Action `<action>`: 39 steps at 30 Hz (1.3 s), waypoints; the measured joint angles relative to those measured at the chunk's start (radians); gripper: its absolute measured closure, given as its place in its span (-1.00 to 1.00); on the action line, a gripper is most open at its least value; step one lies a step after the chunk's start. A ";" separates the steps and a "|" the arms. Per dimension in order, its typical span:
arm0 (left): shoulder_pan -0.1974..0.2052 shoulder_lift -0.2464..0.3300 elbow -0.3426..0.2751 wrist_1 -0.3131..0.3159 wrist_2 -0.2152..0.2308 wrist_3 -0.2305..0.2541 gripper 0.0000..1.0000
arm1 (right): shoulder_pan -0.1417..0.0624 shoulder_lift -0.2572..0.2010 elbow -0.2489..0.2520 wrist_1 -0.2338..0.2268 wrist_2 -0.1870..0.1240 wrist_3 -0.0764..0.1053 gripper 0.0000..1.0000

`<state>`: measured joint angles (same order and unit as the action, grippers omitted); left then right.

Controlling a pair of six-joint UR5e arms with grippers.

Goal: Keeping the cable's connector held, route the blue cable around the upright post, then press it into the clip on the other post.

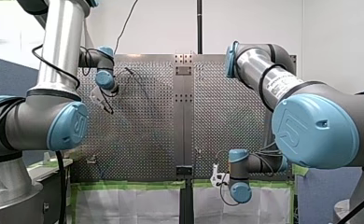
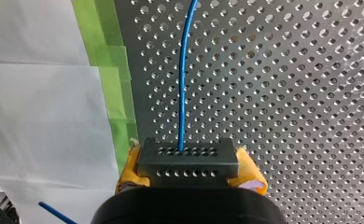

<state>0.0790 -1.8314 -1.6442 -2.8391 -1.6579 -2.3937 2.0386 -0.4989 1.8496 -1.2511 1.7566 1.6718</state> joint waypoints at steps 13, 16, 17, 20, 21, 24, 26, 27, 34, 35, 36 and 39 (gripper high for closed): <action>0.023 0.004 -0.001 -0.075 0.044 -0.083 -1.00 | -0.001 -0.002 0.001 0.001 -0.002 0.006 1.00; 0.021 0.011 -0.001 -0.080 0.064 -0.085 -1.00 | -0.001 -0.002 0.001 0.002 -0.003 0.006 1.00; 0.020 0.014 -0.001 -0.082 0.071 -0.084 -1.00 | -0.001 -0.002 0.001 0.002 -0.003 0.007 1.00; 0.019 0.023 -0.002 -0.086 0.083 -0.082 -1.00 | -0.001 -0.002 0.001 0.004 -0.003 0.007 1.00; 0.019 0.027 -0.003 -0.087 0.085 -0.081 -1.00 | -0.001 -0.002 0.001 0.004 -0.003 0.007 1.00; 0.020 0.040 -0.010 -0.089 0.086 -0.079 -1.00 | -0.001 -0.002 0.001 0.005 -0.003 0.008 1.00; 0.021 0.047 -0.015 -0.090 0.085 -0.074 -1.00 | -0.001 -0.002 0.001 0.006 -0.003 0.008 1.00; 0.021 0.049 -0.017 -0.091 0.084 -0.071 -1.00 | -0.001 -0.002 0.001 0.006 -0.003 0.008 1.00; 0.015 0.073 -0.025 -0.123 0.076 -0.029 -1.00 | -0.001 -0.002 0.001 0.007 -0.003 0.008 1.00; 0.014 0.080 -0.028 -0.127 0.073 -0.025 -1.00 | -0.001 -0.002 0.001 0.007 -0.003 0.008 1.00; 0.013 0.086 -0.030 -0.128 0.072 -0.023 -1.00 | -0.001 -0.002 0.001 0.007 -0.003 0.008 1.00; 0.012 0.107 -0.045 -0.126 0.070 -0.020 -1.00 | -0.001 -0.002 0.001 0.007 -0.003 0.008 1.00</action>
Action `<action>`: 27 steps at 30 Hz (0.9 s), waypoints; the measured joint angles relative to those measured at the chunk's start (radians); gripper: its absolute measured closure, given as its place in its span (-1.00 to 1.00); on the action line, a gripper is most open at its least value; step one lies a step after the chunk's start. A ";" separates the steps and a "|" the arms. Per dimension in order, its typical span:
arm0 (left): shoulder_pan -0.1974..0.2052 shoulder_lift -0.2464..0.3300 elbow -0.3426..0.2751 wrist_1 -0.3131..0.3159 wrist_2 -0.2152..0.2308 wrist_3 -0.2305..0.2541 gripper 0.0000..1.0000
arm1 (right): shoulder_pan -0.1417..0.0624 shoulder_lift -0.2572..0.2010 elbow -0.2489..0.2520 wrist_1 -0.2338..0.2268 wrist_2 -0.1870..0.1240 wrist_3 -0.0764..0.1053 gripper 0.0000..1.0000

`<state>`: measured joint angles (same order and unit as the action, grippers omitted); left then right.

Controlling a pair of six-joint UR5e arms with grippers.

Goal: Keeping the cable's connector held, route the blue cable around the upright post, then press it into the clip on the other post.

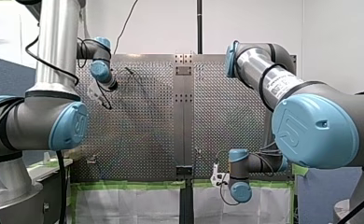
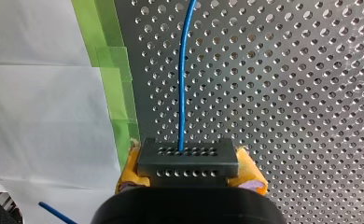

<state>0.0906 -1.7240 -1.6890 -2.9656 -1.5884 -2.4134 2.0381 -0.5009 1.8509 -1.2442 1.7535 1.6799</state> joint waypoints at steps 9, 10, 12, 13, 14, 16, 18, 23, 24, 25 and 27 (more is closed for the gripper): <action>-0.006 0.061 -0.042 0.006 0.023 0.001 -1.00 | 0.000 0.000 0.000 0.001 0.000 0.000 1.00; -0.006 0.067 -0.046 0.007 0.023 0.000 -1.00 | 0.000 0.000 0.000 0.001 0.000 0.000 1.00; -0.007 0.083 -0.054 0.014 0.025 -0.007 -1.00 | 0.000 0.000 0.000 0.001 0.000 0.000 1.00; -0.007 0.090 -0.057 0.018 0.027 -0.010 -1.00 | 0.000 0.000 0.000 0.001 -0.001 0.000 1.00; -0.009 0.097 -0.061 0.024 0.031 -0.016 -1.00 | 0.000 0.000 0.000 0.001 -0.001 0.000 1.00; -0.013 0.105 -0.065 0.029 0.042 -0.024 -1.00 | 0.000 0.000 0.000 0.001 -0.001 0.000 1.00; -0.019 0.111 -0.068 0.029 0.055 -0.027 -1.00 | 0.000 0.000 0.000 0.001 -0.001 0.000 1.00; -0.034 0.136 -0.070 0.021 0.066 -0.023 -1.00 | 0.000 0.000 0.000 0.002 -0.001 0.000 1.00; -0.036 0.142 -0.070 0.017 0.066 -0.020 -1.00 | 0.000 0.000 0.000 0.002 0.000 0.000 1.00; -0.038 0.147 -0.070 0.014 0.065 -0.016 -1.00 | 0.000 0.000 0.000 0.001 0.000 0.000 1.00; -0.042 0.155 -0.070 0.006 0.062 -0.007 -1.00 | 0.000 0.000 0.000 0.001 0.000 0.000 1.00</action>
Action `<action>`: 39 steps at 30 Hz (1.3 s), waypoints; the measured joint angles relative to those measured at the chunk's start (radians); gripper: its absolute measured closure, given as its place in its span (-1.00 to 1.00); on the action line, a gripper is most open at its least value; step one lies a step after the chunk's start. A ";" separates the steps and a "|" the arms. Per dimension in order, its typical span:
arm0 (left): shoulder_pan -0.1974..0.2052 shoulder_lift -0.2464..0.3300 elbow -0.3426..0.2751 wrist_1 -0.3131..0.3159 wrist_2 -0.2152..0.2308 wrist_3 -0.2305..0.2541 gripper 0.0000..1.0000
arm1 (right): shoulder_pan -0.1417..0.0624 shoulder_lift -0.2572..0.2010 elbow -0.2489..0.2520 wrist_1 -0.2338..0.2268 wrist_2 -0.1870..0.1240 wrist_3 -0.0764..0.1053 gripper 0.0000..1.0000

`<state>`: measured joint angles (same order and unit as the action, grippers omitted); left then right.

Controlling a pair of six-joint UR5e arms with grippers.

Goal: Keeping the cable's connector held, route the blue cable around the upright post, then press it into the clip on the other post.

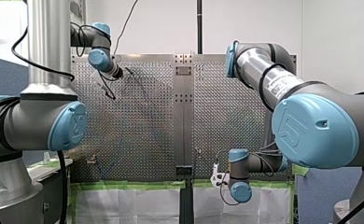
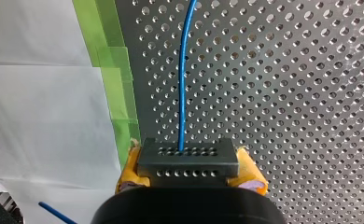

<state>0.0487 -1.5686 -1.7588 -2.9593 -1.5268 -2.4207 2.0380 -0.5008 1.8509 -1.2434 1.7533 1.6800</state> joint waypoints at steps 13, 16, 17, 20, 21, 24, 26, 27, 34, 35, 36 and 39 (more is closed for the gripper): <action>-0.019 0.056 -0.003 -0.061 -0.035 0.060 -1.00 | 0.000 0.000 0.000 0.001 -0.001 0.000 1.00; -0.021 0.081 -0.013 -0.068 -0.037 0.063 -1.00 | 0.000 0.000 0.000 0.001 -0.002 0.000 1.00; -0.022 0.090 -0.020 -0.069 -0.039 0.065 -1.00 | 0.000 0.000 0.000 0.001 -0.002 0.000 1.00; -0.027 0.113 -0.033 -0.071 -0.045 0.071 -1.00 | 0.000 0.000 0.000 0.001 -0.003 0.001 1.00; -0.029 0.121 -0.035 -0.073 -0.046 0.073 -1.00 | 0.000 0.000 0.000 0.001 -0.003 0.001 1.00; -0.034 0.146 -0.039 -0.086 -0.048 0.082 -1.00 | 0.000 0.000 0.000 -0.002 -0.004 0.004 1.00; -0.038 0.163 -0.039 -0.100 -0.054 0.095 -1.00 | 0.000 0.000 0.000 -0.004 -0.004 0.008 1.00; -0.039 0.171 -0.039 -0.107 -0.059 0.102 -1.00 | 0.000 0.000 0.000 -0.004 -0.004 0.009 1.00; -0.052 0.224 -0.040 -0.157 -0.100 0.157 -1.00 | 0.000 0.000 0.000 -0.007 -0.006 0.014 1.00; -0.056 0.228 -0.040 -0.157 -0.101 0.164 -1.00 | 0.000 0.000 0.000 -0.007 -0.007 0.015 1.00; -0.061 0.233 -0.040 -0.154 -0.101 0.174 -1.00 | 0.000 0.000 0.000 -0.007 -0.007 0.015 1.00; -0.074 0.238 -0.040 -0.137 -0.089 0.199 -1.00 | 0.000 0.000 0.000 -0.008 -0.007 0.016 1.00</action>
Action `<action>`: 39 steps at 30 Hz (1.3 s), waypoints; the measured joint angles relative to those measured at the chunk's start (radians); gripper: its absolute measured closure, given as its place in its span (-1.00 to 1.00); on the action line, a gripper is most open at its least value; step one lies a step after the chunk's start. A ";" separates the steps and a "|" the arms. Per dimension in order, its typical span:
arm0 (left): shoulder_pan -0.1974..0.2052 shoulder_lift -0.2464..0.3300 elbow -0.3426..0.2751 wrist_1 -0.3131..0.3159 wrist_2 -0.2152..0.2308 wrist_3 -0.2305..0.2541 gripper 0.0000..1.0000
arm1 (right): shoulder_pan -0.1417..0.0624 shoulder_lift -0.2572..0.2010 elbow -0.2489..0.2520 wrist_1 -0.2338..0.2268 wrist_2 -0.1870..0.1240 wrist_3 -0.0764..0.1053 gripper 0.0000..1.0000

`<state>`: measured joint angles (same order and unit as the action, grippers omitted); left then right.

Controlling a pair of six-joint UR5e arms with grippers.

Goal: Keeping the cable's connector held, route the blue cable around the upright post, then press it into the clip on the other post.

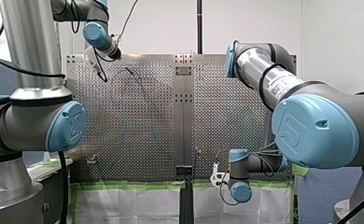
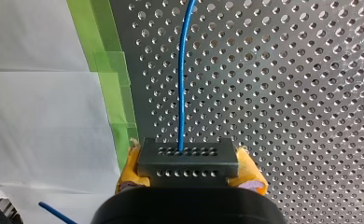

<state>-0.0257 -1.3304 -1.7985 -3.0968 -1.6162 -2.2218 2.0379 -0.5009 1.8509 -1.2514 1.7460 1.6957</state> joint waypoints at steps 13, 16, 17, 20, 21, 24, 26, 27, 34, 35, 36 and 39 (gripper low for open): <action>-0.061 -0.042 0.001 0.001 0.057 0.107 -1.00 | 0.000 0.000 0.000 0.001 -0.002 0.007 1.00; -0.064 -0.045 0.001 0.013 0.077 0.114 -1.00 | 0.000 0.000 0.000 0.000 -0.002 0.007 1.00; -0.064 -0.046 0.001 0.016 0.082 0.114 -1.00 | 0.000 0.000 0.000 0.000 -0.002 0.007 1.00; -0.062 -0.046 0.001 0.018 0.089 0.105 -1.00 | 0.000 0.000 0.000 0.000 -0.002 0.007 1.00; -0.061 -0.046 0.001 0.018 0.090 0.100 -1.00 | 0.000 0.000 0.000 0.000 -0.002 0.007 1.00; -0.057 -0.047 0.001 0.020 0.094 0.078 -1.00 | 0.000 0.000 0.000 0.000 -0.002 0.008 1.00; -0.050 -0.047 0.001 0.022 0.102 0.061 -1.00 | 0.000 0.001 0.000 -0.001 -0.002 0.008 1.00; -0.045 -0.047 0.001 0.021 0.108 0.054 -1.00 | 0.000 0.000 0.000 -0.001 -0.002 0.008 1.00; 0.008 -0.045 0.001 0.009 0.148 -0.005 -1.00 | 0.000 0.000 0.000 -0.001 -0.002 0.009 1.00; 0.016 -0.044 0.002 0.013 0.150 -0.012 -1.00 | 0.000 0.000 0.000 -0.001 -0.001 0.009 1.00; 0.024 -0.043 0.005 0.017 0.151 -0.020 -1.00 | 0.000 0.000 0.000 -0.001 -0.001 0.009 1.00; 0.033 -0.041 0.021 0.019 0.143 -0.017 -1.00 | 0.000 0.001 0.000 -0.001 -0.001 0.010 1.00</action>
<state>0.0071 -1.3719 -1.7779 -3.0778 -1.4736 -2.2391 2.0378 -0.5004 1.8509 -1.2523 1.7450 1.7056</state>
